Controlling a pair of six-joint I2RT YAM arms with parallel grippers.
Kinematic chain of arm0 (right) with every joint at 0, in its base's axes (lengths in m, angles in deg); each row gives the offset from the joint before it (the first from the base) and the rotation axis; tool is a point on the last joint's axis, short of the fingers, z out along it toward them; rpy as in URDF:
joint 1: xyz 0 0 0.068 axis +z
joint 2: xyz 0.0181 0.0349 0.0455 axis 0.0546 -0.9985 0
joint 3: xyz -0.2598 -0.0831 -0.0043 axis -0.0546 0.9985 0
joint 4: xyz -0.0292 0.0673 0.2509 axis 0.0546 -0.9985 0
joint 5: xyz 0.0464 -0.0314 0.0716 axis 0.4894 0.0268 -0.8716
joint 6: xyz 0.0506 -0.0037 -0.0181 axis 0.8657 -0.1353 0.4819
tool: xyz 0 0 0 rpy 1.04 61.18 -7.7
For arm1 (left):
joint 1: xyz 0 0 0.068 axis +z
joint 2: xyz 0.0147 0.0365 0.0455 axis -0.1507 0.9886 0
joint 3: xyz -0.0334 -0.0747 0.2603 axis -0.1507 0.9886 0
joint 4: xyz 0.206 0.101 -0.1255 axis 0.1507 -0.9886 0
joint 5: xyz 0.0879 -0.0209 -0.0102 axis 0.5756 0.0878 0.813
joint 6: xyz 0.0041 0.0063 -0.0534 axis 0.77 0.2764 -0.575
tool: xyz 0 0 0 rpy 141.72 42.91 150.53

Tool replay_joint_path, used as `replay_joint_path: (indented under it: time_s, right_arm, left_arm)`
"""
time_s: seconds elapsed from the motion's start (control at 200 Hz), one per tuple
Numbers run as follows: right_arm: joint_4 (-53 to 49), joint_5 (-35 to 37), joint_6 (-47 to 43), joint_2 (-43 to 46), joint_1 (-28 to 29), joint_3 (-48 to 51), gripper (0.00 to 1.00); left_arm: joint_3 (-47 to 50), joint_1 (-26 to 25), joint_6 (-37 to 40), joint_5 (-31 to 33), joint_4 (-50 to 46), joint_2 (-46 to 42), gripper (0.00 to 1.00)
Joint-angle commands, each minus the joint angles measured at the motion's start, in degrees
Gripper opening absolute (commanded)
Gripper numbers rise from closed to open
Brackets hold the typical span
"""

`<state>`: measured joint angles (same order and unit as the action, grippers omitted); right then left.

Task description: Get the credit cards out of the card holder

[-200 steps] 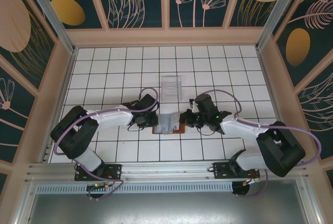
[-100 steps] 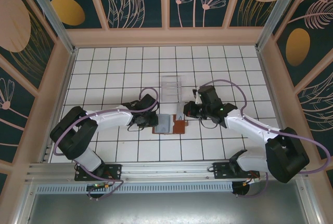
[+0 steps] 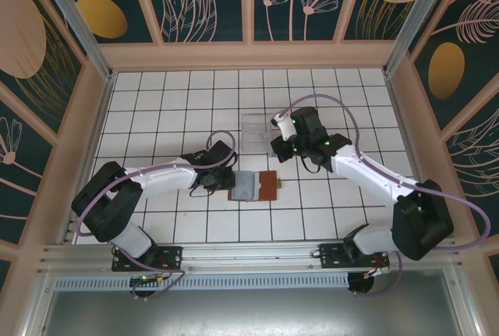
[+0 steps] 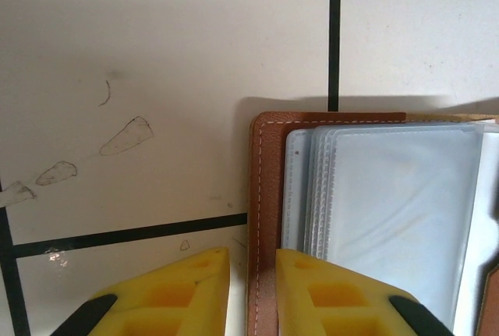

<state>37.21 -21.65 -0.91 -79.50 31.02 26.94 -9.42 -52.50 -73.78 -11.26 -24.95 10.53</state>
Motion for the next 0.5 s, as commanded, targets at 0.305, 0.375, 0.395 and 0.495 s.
replay_joint_path:
  time_s: [0.305, 0.375, 0.395, 0.495]
  right_arm:
    - [-14.2, 1.3, -42.5, -13.8, -0.4, -18.6, 0.00]
    - [-17.3, 0.8, -46.5, -16.1, -0.5, -21.5, 0.00]
    - [-18.3, 0.7, -47.3, -16.9, -0.4, -22.5, 0.00]
    - [-22.2, 0.9, -50.6, -20.1, -0.4, -26.4, 0.00]
  left_arm:
    - [1.1, -0.2, 0.7, 1.4, -1.2, -2.3, 0.24]
    - [1.2, -0.2, 0.6, 1.6, -1.2, -2.4, 0.24]
    - [1.3, -0.2, 0.6, 1.5, -1.1, -2.5, 0.24]
    - [1.6, -0.2, 0.2, 1.6, -0.9, -2.8, 0.24]
